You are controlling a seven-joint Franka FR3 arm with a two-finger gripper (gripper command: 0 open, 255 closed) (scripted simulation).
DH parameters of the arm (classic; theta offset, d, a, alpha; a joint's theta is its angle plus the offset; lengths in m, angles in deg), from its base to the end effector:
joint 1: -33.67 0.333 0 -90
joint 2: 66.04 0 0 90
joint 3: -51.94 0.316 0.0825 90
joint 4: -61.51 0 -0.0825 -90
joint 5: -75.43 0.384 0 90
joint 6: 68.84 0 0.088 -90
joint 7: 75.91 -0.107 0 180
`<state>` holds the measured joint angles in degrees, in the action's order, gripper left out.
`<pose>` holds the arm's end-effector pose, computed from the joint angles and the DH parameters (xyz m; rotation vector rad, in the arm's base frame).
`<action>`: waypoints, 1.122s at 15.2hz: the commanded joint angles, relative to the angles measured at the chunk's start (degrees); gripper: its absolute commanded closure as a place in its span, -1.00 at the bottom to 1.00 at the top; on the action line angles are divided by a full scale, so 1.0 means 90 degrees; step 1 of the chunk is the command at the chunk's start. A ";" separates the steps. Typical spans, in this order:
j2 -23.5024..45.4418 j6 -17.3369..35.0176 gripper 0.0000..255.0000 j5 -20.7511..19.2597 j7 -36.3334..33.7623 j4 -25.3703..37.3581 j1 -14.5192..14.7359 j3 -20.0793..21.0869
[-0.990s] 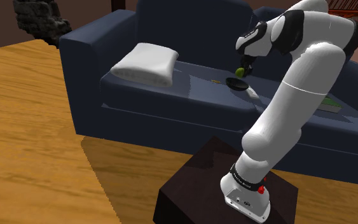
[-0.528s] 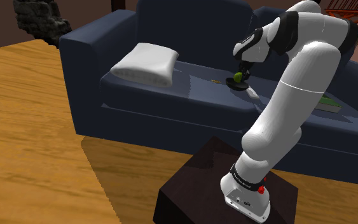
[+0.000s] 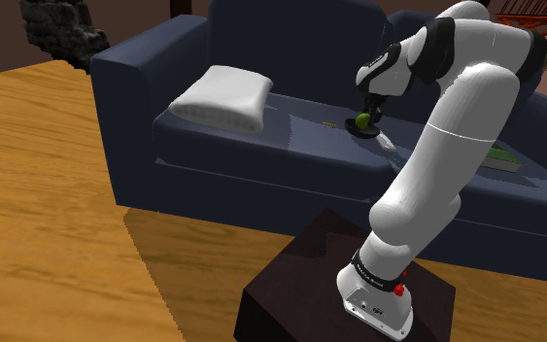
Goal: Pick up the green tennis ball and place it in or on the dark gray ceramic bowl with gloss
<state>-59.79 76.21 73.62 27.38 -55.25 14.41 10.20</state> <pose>0.3011 -0.5215 0.4483 2.5173 1.0323 -0.0510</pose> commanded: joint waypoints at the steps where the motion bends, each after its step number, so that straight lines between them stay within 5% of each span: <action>1: 0.0000 0.0000 -1.00 0.0000 0.0000 0.0001 0.0000 0.0000; 5: 0.0000 0.0000 -1.00 0.0000 0.0000 0.0001 0.0000 0.0000; 9: -0.0831 -0.0669 -1.00 -0.0855 -0.0573 0.0007 0.0219 -0.0027; 17: -0.0830 -0.0669 -1.00 -0.0854 -0.0573 0.0007 0.0199 -0.0008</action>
